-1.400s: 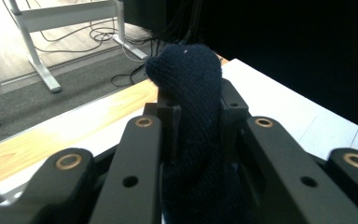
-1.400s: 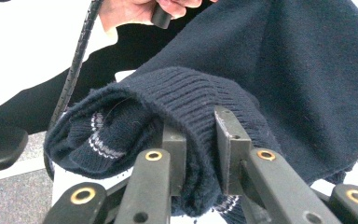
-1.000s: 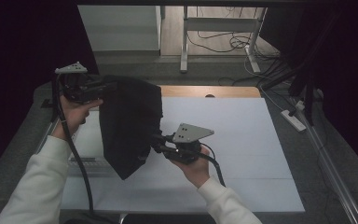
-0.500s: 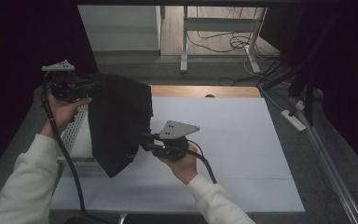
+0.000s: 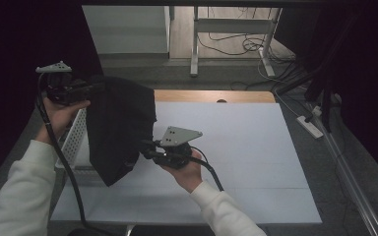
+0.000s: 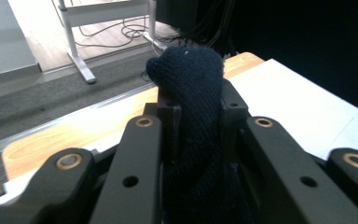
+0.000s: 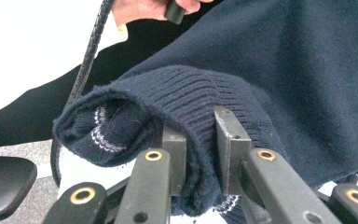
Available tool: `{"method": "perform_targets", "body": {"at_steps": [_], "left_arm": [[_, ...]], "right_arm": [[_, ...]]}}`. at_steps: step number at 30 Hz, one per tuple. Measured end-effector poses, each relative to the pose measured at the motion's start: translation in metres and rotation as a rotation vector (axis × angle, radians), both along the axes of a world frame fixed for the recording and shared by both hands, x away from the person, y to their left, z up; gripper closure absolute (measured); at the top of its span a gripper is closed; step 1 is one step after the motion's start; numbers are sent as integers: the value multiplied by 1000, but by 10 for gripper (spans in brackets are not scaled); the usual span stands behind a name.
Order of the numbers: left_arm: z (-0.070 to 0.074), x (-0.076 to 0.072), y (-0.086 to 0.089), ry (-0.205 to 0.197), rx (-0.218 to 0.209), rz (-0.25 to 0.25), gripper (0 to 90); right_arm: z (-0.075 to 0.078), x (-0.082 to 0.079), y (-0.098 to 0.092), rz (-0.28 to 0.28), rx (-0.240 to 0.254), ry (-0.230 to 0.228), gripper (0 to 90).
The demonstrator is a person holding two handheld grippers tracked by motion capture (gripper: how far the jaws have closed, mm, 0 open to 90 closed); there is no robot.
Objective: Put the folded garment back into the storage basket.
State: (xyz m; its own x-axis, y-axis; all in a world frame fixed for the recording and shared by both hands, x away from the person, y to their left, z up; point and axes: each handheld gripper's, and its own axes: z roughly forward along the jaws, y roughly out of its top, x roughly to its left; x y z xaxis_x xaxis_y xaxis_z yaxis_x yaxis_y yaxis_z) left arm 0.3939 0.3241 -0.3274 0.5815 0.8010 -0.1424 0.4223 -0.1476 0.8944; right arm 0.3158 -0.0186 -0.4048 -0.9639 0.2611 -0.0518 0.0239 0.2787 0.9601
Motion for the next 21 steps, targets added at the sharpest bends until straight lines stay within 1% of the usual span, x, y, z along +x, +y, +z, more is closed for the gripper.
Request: {"method": "perform_targets", "body": {"at_steps": [2, 6, 8, 11, 14, 17, 21], "left_arm": [[2, 1, 3, 1, 8, 6, 748], [1, 4, 11, 6, 6, 20, 748], [0, 6, 15, 14, 0, 25, 747], [0, 9, 20, 23, 9, 30, 748], [0, 11, 24, 19, 10, 29, 748], [-3, 13, 28, 26, 4, 24, 748], [-5, 15, 33, 29, 9, 27, 748]], "right_arm": [[-1, 1, 4, 3, -5, 2, 761], [-2, 3, 13, 13, -3, 5, 761], [-3, 4, 17, 17, -5, 6, 761], [-5, 5, 25, 21, -6, 9, 761], [-6, 6, 33, 26, -9, 8, 761], [-6, 7, 39, 29, -9, 11, 761], [-6, 9, 46, 25, -13, 7, 761]]}}
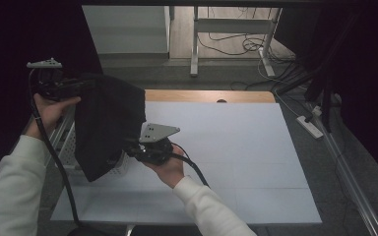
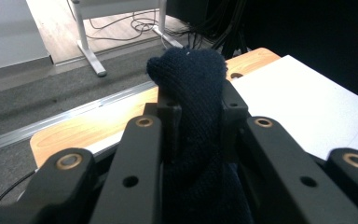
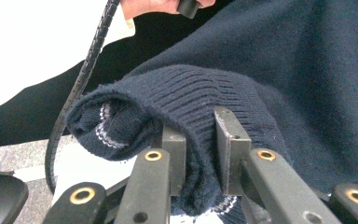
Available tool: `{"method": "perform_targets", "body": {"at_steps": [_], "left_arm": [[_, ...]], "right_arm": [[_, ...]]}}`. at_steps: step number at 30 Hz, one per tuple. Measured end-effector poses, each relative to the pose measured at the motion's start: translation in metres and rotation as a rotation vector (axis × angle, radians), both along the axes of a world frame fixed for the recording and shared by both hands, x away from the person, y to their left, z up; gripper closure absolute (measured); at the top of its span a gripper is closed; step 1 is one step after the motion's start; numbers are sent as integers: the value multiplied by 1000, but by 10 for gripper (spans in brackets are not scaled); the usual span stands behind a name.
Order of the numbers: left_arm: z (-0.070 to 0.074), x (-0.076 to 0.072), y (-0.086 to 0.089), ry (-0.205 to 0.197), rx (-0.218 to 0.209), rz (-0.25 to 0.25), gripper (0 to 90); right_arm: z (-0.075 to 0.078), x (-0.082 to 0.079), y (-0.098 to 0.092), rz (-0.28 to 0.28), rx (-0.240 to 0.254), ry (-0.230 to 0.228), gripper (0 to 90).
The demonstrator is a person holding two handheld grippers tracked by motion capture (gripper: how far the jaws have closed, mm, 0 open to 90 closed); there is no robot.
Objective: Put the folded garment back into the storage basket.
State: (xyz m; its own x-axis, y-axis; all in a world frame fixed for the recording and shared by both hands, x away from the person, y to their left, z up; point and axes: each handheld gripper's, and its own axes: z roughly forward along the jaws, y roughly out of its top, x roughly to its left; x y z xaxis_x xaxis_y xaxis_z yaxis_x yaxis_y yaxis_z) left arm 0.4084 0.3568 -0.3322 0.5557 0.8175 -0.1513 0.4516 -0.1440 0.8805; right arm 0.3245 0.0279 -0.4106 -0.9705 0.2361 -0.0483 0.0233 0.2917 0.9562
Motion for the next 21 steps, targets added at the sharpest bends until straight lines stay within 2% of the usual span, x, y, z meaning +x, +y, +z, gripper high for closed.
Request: {"method": "perform_targets", "body": {"at_steps": [13, 18, 21], "left_arm": [[1, 2, 15, 2, 4, 14, 748], [3, 4, 24, 2, 9, 22, 748], [0, 8, 28, 12, 18, 23, 748]], "right_arm": [[-2, 5, 14, 9, 0, 5, 761], [-3, 7, 27, 21, 2, 5, 760], [-6, 8, 35, 28, -8, 6, 760]]}}
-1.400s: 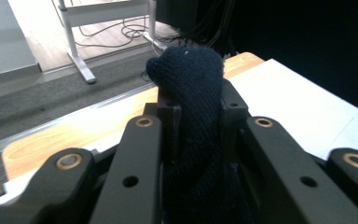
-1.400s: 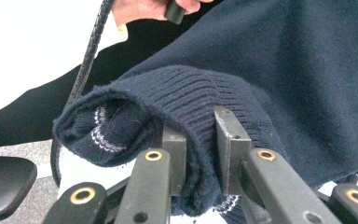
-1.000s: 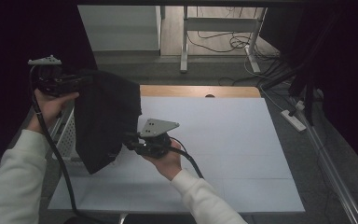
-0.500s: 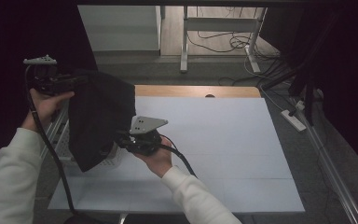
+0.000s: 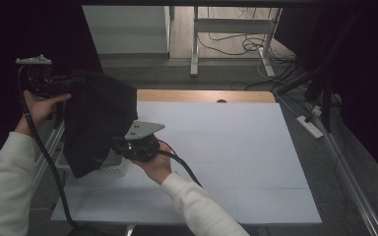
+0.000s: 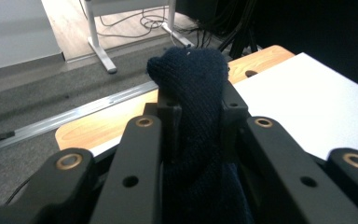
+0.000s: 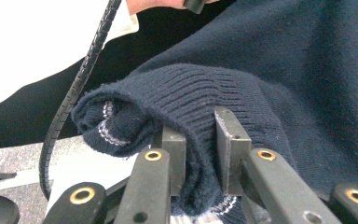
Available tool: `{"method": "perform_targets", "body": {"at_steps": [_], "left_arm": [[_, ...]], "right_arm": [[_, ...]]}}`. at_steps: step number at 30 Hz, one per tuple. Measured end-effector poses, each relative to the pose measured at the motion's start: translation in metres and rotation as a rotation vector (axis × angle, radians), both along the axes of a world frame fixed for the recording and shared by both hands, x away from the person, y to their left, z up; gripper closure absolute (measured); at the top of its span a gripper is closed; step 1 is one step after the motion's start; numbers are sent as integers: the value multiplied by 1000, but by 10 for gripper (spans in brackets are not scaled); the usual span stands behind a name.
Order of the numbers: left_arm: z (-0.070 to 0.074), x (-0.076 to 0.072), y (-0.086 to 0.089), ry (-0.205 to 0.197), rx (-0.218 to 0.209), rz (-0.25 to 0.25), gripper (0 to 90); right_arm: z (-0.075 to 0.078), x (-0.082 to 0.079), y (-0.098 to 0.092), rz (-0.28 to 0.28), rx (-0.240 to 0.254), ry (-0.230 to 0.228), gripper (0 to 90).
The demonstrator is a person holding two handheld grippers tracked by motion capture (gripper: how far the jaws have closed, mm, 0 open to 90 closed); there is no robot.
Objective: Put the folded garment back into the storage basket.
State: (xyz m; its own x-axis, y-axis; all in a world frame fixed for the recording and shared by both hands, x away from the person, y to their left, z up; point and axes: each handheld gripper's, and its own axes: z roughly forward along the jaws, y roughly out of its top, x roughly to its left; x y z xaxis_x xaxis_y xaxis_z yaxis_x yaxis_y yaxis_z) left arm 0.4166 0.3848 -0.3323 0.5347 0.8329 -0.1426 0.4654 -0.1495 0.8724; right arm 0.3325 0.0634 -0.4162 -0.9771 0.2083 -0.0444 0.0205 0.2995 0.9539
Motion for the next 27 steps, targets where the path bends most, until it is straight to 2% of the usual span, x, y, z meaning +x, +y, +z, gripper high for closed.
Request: {"method": "perform_targets", "body": {"at_steps": [10, 16, 22, 27], "left_arm": [[-22, 15, 6, 40, 1, 4, 748], [-28, 14, 17, 47, -10, 20, 748], [-31, 12, 24, 50, -9, 36, 748], [-41, 17, 24, 79, 4, 42, 747]], "right_arm": [[-22, 8, 24, 24, -49, 43, 759], [-24, 8, 30, 41, -52, 55, 760], [-24, 6, 33, 46, -34, 66, 759], [-29, 8, 37, 50, -63, 74, 758]]}}
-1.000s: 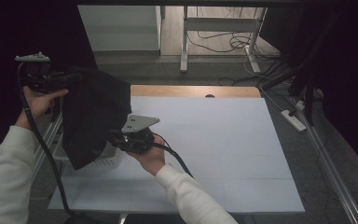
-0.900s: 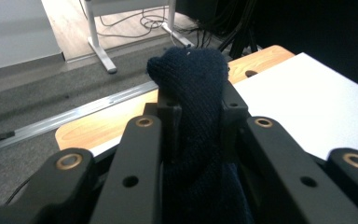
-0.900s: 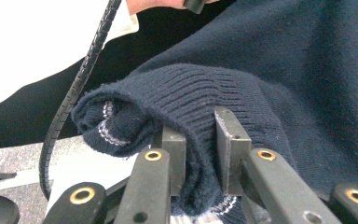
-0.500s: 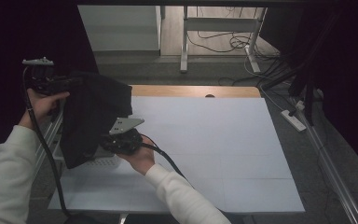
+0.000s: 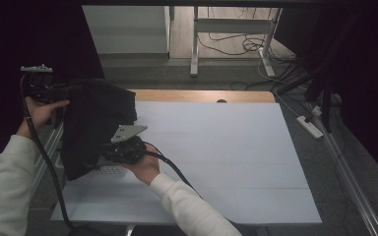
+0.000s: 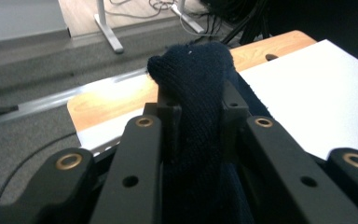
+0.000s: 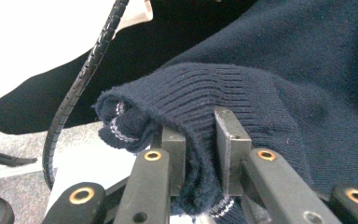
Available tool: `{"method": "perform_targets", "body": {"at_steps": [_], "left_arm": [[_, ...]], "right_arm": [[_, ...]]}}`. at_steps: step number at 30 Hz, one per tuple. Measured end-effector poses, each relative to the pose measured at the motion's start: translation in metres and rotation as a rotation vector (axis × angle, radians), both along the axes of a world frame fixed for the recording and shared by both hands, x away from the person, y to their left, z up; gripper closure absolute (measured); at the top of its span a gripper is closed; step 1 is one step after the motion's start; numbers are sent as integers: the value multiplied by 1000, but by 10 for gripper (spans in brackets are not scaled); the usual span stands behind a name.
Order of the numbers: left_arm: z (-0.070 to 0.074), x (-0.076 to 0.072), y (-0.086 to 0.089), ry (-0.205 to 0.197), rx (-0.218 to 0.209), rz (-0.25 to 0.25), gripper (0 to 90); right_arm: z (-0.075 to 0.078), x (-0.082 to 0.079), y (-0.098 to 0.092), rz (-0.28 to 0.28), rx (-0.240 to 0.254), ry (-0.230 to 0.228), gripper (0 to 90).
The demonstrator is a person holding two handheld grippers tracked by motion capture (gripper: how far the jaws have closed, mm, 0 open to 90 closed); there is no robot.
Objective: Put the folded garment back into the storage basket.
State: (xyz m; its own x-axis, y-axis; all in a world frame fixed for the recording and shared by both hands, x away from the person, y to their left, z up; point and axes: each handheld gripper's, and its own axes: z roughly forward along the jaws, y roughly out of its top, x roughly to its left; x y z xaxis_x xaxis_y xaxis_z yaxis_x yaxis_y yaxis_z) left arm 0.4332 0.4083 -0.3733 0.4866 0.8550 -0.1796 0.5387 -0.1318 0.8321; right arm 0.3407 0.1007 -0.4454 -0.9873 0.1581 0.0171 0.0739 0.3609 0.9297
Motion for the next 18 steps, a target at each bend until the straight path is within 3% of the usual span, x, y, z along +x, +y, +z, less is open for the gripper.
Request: {"method": "perform_targets", "body": {"at_steps": [9, 14, 18], "left_arm": [[-26, 11, 1, 62, 20, 13, 745], [-40, 21, -4, 105, 68, 1, 742], [-46, 26, -6, 109, 67, 2, 742]], "right_arm": [[-13, 8, 4, -5, -47, 34, 753], [-19, 11, 6, -17, -80, 37, 751], [-23, 11, 9, -11, -100, 28, 750]]}}
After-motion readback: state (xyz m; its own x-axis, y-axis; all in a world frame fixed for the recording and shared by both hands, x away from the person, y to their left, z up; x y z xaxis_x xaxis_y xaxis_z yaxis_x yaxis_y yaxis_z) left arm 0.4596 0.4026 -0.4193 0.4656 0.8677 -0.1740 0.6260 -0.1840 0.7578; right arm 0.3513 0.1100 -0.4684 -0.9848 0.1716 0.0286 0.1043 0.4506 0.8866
